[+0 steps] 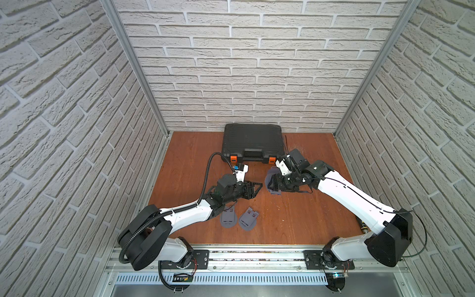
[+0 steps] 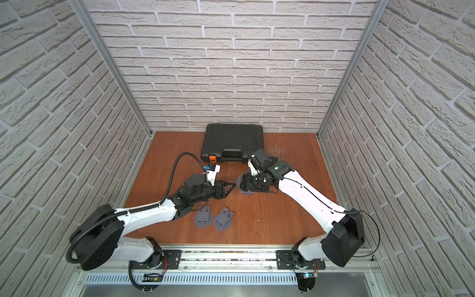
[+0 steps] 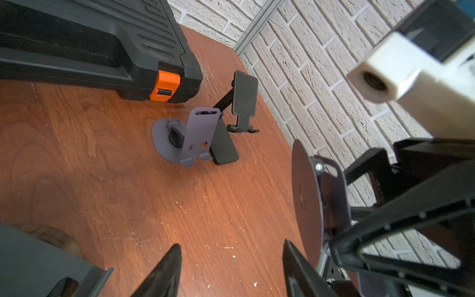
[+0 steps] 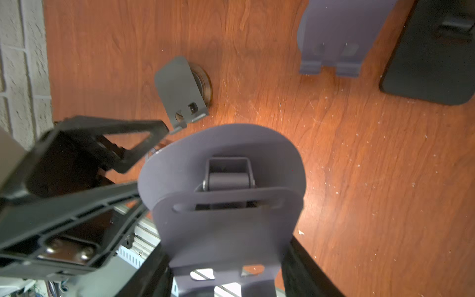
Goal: Open the phone stand
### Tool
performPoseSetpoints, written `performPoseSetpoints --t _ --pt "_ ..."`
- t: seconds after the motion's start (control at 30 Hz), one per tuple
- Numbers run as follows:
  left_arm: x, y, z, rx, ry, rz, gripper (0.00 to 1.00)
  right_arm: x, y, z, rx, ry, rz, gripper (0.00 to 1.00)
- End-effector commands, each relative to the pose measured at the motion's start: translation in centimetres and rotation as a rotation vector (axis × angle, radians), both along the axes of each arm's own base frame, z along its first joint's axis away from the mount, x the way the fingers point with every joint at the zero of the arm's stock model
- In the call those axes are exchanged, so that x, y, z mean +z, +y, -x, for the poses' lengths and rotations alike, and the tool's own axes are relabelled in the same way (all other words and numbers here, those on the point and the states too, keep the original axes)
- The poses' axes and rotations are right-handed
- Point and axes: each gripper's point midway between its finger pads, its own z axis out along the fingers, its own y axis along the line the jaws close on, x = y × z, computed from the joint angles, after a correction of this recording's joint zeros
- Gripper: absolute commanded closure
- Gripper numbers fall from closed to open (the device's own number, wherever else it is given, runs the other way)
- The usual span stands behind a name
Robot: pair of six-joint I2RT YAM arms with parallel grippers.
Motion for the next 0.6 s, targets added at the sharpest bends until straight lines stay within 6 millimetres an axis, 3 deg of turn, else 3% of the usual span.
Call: performPoseSetpoints --t 0.0,0.33,0.57 --pt "2.2 -0.9 -0.2 -0.006 -0.095 0.067 0.38 3.3 1.2 -2.2 -0.042 -0.105 -0.112 0.79" --pt "1.8 -2.1 0.7 -0.039 -0.102 0.060 0.39 3.7 1.9 -3.9 -0.059 -0.127 -0.161 0.80" --pt "2.1 -2.3 -0.1 -0.020 -0.129 0.054 0.41 3.5 2.6 -4.0 -0.035 -0.112 -0.182 0.80"
